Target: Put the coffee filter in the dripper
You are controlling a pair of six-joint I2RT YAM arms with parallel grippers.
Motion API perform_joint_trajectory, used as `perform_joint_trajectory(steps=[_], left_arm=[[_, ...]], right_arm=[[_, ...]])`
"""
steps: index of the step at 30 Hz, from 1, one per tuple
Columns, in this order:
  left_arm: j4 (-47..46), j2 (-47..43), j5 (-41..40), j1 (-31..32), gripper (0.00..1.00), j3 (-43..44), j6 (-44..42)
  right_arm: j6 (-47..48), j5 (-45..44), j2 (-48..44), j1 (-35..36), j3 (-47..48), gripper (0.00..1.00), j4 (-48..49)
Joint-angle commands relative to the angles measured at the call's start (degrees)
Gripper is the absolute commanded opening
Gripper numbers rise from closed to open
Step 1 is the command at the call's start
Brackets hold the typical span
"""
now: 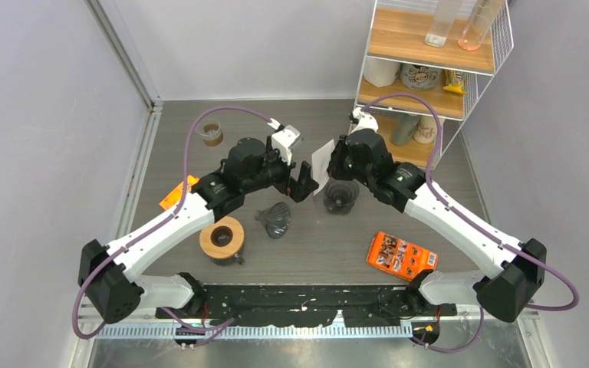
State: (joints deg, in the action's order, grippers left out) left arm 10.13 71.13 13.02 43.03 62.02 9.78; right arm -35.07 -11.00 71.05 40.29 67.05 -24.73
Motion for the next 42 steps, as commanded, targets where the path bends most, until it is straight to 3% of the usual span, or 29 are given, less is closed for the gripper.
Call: perform_joint_trajectory(steps=[1, 12, 20, 38, 42], left_arm=[[-4.65, 1.99, -6.24, 1.88, 1.0, 3.44, 2.87], [-6.95, 3.29, -14.72, 3.11, 0.99, 2.31, 4.77], [-7.5, 2.03, -10.38, 4.15, 1.0, -0.05, 1.19], [-9.78, 0.61, -29.71, 5.31, 0.99, -3.07, 3.29], [-10.88, -0.7, -30.08, 5.31, 0.99, -4.02, 3.75]], right_arm=[[-3.98, -2.66, 1.01, 1.63, 3.43, 0.05, -1.99], [-3.73, -1.15, 2.46, 2.07, 4.88, 0.05, -2.64], [-3.9, 0.34, 3.68, 2.07, 5.79, 0.05, -2.59], [-1.78, 3.44, 3.61, 2.08, 4.62, 0.05, -1.43], [-0.5, 3.2, 3.6, 2.06, 4.4, 0.05, -1.45]])
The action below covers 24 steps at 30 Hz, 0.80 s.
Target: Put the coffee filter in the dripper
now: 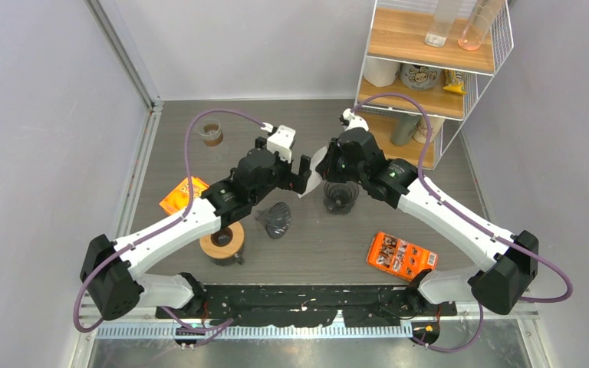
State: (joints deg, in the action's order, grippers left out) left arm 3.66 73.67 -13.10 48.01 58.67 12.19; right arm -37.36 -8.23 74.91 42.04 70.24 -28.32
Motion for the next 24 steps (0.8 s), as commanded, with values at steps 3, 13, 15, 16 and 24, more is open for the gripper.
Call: perform_joint_trajectory(steps=[3, 13, 15, 16, 24], left_arm=[[-5.59, -3.07, -5.1, 0.33, 1.0, -1.04, 1.86], [-3.79, 0.48, -7.57, 0.33, 1.0, 2.47, 2.63], [-3.98, 1.04, -6.46, 0.33, 1.0, 2.91, 2.75], [-4.13, 1.34, -6.07, 0.33, 1.0, 3.08, 2.69], [-1.77, 4.62, -10.29, 0.33, 0.98, 5.69, 0.95]], right_arm=[[2.77, 1.56, -0.46, 0.32, 0.61, 0.05, 3.59], [6.19, 1.99, -1.53, 0.56, -1.3, 0.05, 6.36], [6.72, 1.46, -1.45, 0.66, -1.44, 0.05, 6.34], [6.97, 1.44, -1.44, 0.74, -1.49, 0.05, 6.5], [9.01, 3.72, -1.61, 0.79, -1.84, 0.05, 7.56]])
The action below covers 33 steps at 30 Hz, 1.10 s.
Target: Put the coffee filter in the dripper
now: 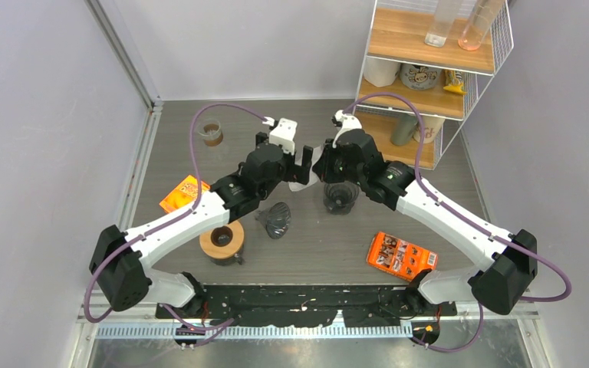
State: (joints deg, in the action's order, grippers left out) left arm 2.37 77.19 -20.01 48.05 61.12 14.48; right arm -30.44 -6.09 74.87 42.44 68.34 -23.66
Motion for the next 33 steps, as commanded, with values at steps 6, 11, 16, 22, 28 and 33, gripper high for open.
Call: perform_joint_trajectory(steps=[6, 11, 16, 22, 28, 33], left_arm=[[0.42, 1.14, -3.91, 0.29, 0.98, 3.07, -3.78], [2.39, 0.13, -3.02, 0.29, 0.98, 2.65, -6.17], [1.9, -1.78, 8.71, 0.29, 1.0, 1.16, -6.2], [-0.54, -2.64, 7.58, 0.29, 1.0, 0.02, -1.33], [-1.36, -3.22, 9.98, 0.28, 1.0, -1.62, -1.65], [0.22, -2.01, 8.18, 0.29, 0.93, -0.58, 1.06]], right_arm=[[3.57, 1.09, -0.67, 0.36, 1.18, 0.05, 0.52], [6.01, 1.28, -0.8, 0.34, 1.18, 0.05, -0.13], [7.79, 2.47, -0.89, 0.37, 1.24, 0.05, -0.11], [7.27, 2.46, -0.61, 0.37, 1.3, 0.05, 0.41], [5.89, 1.28, -1.32, 0.1, 1.05, 0.05, 0.52], [4.23, 1.79, -1.43, 0.1, 1.11, 0.05, 1.58]])
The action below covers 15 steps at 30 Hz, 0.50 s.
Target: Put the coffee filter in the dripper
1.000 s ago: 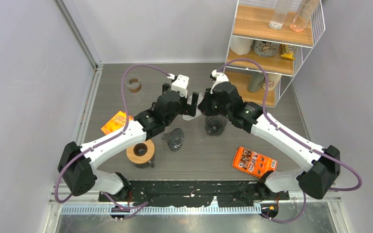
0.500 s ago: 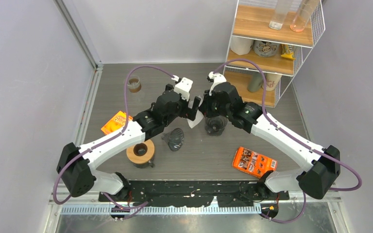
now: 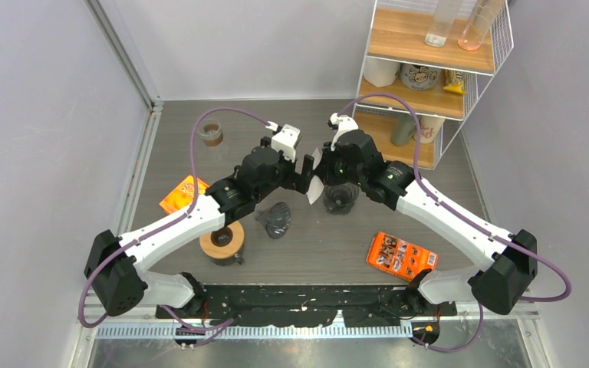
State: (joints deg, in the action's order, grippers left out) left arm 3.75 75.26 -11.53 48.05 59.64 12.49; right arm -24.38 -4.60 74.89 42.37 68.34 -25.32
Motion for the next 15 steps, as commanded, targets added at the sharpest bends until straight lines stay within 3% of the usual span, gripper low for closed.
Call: perform_joint_trajectory(steps=[1, 4, 15], left_arm=[[-0.82, -0.04, -2.21, 0.41, 0.9, 1.03, 4.12], [-1.2, -0.29, -6.39, 1.04, 0.84, 1.12, 4.74], [-1.64, 1.32, -1.59, 1.27, 0.5, 2.36, 5.43]], right_arm=[[-1.86, 0.17, -1.4, 0.17, 1.12, 0.05, 3.3], [-2.23, 0.07, -1.2, 0.17, 1.25, 0.05, 3.45], [-3.39, -0.37, 0.85, 0.11, 2.01, 0.05, 4.07]])
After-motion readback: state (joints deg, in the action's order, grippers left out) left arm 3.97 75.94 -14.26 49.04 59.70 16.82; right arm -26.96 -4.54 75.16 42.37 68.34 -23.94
